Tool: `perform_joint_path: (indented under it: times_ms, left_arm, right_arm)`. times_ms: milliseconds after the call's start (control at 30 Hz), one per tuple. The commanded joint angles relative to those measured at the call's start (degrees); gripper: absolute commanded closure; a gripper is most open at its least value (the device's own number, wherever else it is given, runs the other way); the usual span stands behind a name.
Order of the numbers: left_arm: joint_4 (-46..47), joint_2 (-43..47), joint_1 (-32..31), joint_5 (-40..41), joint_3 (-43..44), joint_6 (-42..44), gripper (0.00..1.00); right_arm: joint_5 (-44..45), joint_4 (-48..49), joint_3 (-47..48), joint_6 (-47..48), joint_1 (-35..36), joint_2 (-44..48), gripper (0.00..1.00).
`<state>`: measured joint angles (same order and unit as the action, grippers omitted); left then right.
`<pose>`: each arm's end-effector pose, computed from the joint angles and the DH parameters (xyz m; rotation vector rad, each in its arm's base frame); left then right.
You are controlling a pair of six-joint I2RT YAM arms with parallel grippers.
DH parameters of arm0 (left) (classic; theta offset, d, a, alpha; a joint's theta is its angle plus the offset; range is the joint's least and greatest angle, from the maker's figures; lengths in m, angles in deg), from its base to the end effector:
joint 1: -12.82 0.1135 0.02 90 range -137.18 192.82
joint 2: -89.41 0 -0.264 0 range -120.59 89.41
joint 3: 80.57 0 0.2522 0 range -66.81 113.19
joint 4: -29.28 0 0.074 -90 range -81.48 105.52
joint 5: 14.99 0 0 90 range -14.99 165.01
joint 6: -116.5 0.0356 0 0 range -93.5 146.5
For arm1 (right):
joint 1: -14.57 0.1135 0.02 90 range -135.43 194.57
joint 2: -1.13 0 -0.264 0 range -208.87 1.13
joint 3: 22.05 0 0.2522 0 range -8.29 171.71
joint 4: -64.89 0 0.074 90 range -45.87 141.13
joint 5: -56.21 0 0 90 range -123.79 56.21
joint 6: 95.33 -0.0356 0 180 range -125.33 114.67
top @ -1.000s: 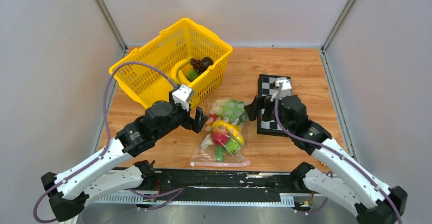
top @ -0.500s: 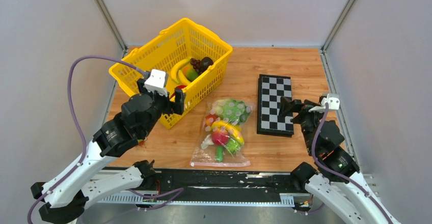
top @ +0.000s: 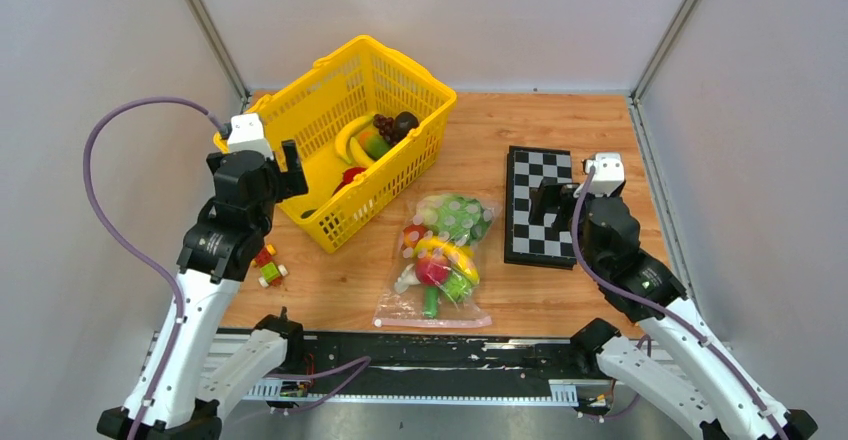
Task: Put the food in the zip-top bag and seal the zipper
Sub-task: Reset both arms
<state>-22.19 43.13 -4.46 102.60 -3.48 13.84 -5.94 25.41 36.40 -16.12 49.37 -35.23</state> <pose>0.1509 -0.0297 0.3962 -0.2411 1.8749 0.1091 0.1259 0.0672 0.3333 -0.0540 1.8386 0.1015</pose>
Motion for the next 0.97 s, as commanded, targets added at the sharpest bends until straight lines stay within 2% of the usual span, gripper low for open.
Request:
perform_joint_path:
  times_ms: [0,267,933]
  left_arm:
    - [-1.9,0.8,1.3,-3.9,1.0,-5.9,0.0]
    - [-1.1,7.5,1.3,-6.6,-0.9,-7.3,0.0]
    - [1.0,10.5,1.3,-6.9,-0.9,-6.3,0.0]
  right_arm:
    - [-3.9,-0.7,3.2,1.2,-2.5,-0.8,0.0]
    - [-10.9,-0.8,2.2,-0.6,-2.9,0.7,0.0]
    - [-12.3,-1.8,2.2,-3.0,-2.9,4.0,0.0]
